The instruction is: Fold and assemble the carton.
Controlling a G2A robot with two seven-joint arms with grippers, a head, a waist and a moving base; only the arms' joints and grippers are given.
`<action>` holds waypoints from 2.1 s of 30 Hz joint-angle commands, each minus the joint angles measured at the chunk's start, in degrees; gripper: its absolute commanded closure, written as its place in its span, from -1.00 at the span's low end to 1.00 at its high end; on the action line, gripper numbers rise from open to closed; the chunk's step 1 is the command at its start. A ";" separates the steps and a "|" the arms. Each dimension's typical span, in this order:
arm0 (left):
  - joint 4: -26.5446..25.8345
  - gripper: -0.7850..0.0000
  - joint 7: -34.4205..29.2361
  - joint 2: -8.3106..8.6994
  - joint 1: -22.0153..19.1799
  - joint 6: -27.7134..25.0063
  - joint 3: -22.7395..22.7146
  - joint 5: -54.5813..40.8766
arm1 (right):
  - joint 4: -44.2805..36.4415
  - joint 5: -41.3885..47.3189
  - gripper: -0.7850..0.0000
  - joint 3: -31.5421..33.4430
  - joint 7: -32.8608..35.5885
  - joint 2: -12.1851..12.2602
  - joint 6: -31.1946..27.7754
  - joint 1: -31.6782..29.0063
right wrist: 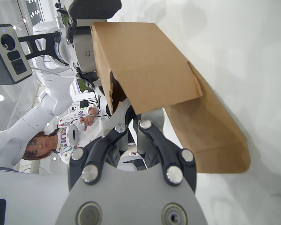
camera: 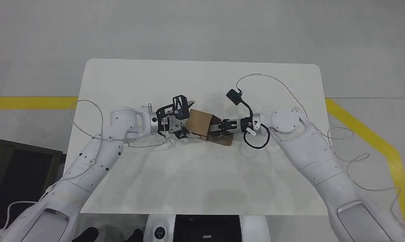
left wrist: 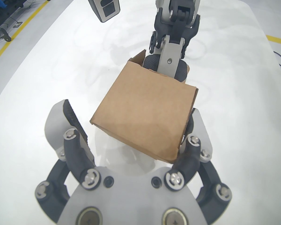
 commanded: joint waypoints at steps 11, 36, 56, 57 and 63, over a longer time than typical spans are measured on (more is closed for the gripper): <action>0.36 -1.00 -0.21 -0.60 -0.35 0.14 0.45 0.75 | 5.11 1.23 1.00 -4.63 -0.66 -2.84 -2.30 3.85; -2.26 -1.00 -1.00 -0.47 1.50 0.09 -1.62 2.13 | -2.41 -7.14 1.00 7.45 -0.07 2.55 1.22 -1.28; -2.71 -1.00 -1.76 -0.68 1.94 -0.43 -2.28 2.49 | 0.24 -7.22 1.00 -0.11 3.11 -0.06 1.47 2.73; -2.78 -1.00 -1.80 -0.70 1.95 -0.42 -2.29 2.51 | 0.12 -6.86 1.00 -0.47 3.04 -0.23 1.81 2.67; -3.16 -1.00 -1.82 -0.73 2.13 -0.30 -2.57 2.75 | 0.16 -5.81 1.00 -2.10 2.74 -1.06 2.72 3.05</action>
